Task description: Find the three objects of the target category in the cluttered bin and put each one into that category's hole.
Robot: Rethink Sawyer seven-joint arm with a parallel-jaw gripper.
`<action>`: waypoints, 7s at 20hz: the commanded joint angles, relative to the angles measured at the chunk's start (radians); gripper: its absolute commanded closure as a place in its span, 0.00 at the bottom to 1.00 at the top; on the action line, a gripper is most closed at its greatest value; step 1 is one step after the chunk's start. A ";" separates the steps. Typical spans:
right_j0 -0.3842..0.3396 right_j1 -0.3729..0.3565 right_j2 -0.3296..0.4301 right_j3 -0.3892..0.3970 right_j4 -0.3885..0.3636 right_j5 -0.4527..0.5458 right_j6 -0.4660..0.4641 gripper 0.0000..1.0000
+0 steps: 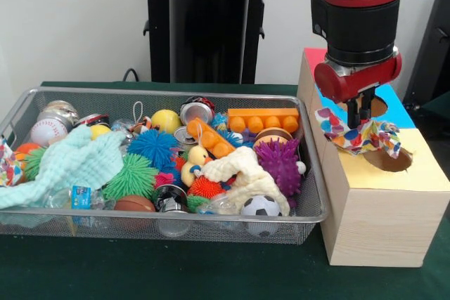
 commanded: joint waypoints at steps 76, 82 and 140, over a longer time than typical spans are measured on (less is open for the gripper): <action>0.035 0.036 0.015 0.029 -0.059 -0.195 0.059 1.00; 0.032 -0.002 0.002 0.019 -0.099 -0.188 0.030 1.00; 0.066 0.135 -0.057 -0.079 -0.182 -0.128 0.100 1.00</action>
